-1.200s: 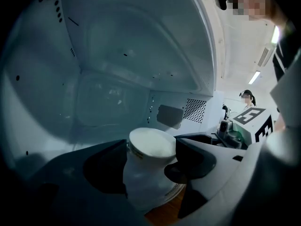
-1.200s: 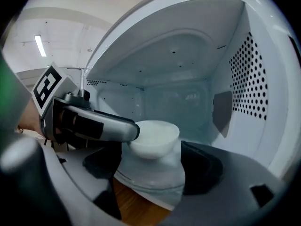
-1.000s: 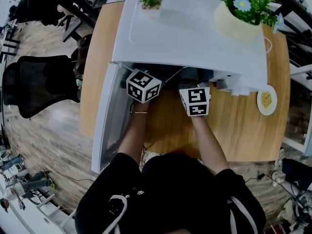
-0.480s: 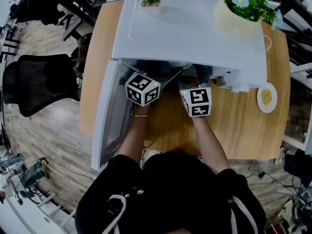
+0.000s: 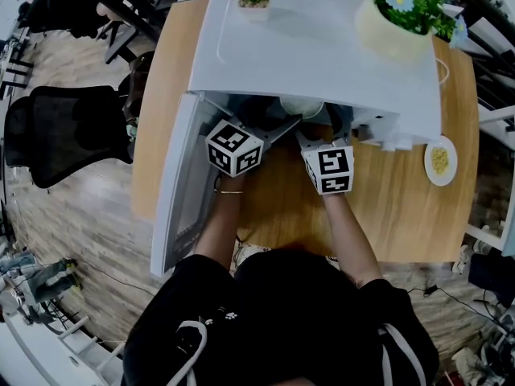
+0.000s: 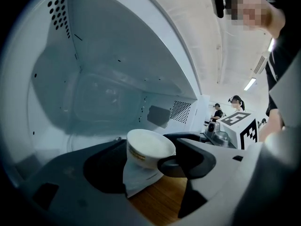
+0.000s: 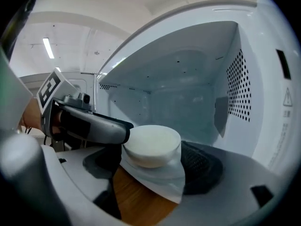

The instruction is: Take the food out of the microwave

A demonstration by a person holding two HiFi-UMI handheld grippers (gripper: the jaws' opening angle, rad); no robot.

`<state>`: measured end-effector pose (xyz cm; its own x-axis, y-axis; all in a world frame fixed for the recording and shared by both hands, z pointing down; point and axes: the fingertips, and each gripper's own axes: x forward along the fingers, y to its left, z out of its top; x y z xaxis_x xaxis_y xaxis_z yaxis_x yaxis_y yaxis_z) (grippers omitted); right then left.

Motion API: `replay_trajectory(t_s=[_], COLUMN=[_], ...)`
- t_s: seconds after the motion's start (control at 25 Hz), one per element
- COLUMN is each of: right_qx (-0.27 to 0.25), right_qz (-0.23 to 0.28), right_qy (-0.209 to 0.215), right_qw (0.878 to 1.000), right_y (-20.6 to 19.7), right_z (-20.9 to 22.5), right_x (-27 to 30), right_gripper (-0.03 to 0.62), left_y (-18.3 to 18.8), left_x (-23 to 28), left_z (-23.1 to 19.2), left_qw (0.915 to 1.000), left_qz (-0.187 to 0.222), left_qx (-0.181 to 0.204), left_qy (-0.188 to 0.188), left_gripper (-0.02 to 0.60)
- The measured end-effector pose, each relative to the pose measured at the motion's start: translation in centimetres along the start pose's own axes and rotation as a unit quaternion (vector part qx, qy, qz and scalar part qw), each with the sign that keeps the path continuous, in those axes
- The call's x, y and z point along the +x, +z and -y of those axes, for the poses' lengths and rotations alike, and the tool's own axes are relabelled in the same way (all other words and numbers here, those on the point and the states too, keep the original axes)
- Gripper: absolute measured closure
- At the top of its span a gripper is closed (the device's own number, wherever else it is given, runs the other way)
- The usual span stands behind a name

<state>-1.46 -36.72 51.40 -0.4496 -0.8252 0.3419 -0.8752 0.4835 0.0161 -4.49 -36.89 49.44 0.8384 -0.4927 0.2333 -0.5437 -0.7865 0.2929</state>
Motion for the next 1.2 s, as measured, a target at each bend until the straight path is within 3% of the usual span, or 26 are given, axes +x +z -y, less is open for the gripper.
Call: replay_trajectory(t_s=[0.48,0.64,1.2], right_qx=[0.005,0.005,-0.002], right_qz=[0.006,0.008,0.045], right_qy=[-0.005,-0.018,0.002], right_qw=[1.000,1.000,0.999], right_y=[-0.2,-0.1,0.6], right_z=[0.0,0.2,-1.7], right_x=[1.7,1.7,-0.9], right_gripper=[0.158,0.164,0.164], left_y=[-0.2,-0.2,-0.4], left_x=[0.7,0.9,-1.4], left_z=[-0.1,0.0,2.4], left_qw=[0.9987,0.9985,0.9994], left_qz=[-0.017,-0.018,0.003], left_qx=[0.010,0.013,0.003], left_qy=[-0.047,-0.049,-0.036], left_gripper=[0.279,0.274,0.268])
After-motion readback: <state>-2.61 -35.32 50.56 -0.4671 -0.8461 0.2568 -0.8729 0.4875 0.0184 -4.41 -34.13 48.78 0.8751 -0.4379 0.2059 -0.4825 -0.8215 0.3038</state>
